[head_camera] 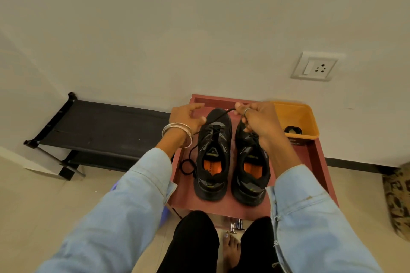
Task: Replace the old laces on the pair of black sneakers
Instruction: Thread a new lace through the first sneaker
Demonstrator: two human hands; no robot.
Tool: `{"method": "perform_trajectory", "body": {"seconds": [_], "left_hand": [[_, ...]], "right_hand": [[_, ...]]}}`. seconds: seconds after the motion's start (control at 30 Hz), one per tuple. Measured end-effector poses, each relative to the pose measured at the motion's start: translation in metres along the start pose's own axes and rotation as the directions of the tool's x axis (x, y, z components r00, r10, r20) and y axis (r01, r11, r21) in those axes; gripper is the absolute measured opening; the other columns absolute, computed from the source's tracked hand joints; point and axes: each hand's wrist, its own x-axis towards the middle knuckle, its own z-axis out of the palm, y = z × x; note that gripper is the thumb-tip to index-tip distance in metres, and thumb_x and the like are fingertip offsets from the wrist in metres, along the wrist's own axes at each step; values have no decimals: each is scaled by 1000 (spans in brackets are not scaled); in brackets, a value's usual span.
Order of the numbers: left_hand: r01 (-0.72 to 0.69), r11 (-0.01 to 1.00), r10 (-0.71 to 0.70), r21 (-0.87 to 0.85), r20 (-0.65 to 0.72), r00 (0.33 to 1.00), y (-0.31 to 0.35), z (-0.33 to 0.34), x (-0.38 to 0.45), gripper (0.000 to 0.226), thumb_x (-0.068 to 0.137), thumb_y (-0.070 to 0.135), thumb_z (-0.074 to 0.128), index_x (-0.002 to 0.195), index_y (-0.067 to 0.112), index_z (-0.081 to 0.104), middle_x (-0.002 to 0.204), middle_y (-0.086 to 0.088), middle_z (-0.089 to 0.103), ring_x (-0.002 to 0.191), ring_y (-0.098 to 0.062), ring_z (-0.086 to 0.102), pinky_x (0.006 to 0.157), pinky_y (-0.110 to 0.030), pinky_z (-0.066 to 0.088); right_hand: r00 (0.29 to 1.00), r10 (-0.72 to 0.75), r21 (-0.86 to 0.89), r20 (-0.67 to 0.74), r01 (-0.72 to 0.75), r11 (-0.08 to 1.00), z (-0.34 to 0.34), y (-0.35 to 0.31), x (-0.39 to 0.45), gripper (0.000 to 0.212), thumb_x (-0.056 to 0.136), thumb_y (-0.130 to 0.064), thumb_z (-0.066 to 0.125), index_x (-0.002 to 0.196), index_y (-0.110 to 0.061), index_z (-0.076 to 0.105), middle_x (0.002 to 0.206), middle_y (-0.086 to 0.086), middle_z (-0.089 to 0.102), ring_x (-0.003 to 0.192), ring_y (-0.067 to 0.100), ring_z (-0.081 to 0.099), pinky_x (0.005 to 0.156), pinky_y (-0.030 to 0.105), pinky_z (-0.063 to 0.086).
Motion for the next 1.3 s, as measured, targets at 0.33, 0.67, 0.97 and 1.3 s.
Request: {"method": "perform_trajectory", "body": {"seconds": [0.33, 0.67, 0.97, 1.3], "left_hand": [[-221, 961, 229, -166, 30, 973, 2, 0, 7, 7, 88, 17, 64, 83, 20, 68, 90, -4, 71, 90, -19, 67, 88, -32, 52], [-251, 963, 245, -93, -79, 966, 1, 9, -1, 6, 82, 12, 70, 85, 11, 75, 64, 6, 65, 55, 1, 58, 64, -13, 49], [270, 963, -258, -7, -316, 913, -38, 2, 13, 9, 82, 21, 67, 80, 16, 74, 89, -11, 71, 82, -30, 67, 80, -40, 56], [-380, 922, 386, -79, 87, 918, 1, 27, 3, 27, 80, 3, 69, 106, 11, 72, 97, 1, 71, 87, -5, 62, 86, -15, 48]], "right_hand": [[996, 38, -37, 79, -35, 999, 12, 13, 10, 28, 90, -27, 67, 70, -7, 69, 55, -1, 58, 49, 8, 49, 48, 25, 41], [989, 76, -41, 124, -71, 997, 12, 15, 8, 25, 89, -24, 68, 79, -1, 71, 57, 2, 57, 40, 6, 41, 45, 23, 41], [977, 121, -166, 174, -92, 982, -12, 30, 14, 23, 99, 1, 43, 99, 3, 66, 73, 9, 63, 54, 12, 52, 51, 21, 48], [997, 27, -108, 68, -19, 994, 27, 23, 22, 17, 85, -12, 72, 76, 1, 66, 69, 19, 69, 49, 22, 63, 42, 24, 52]]}}
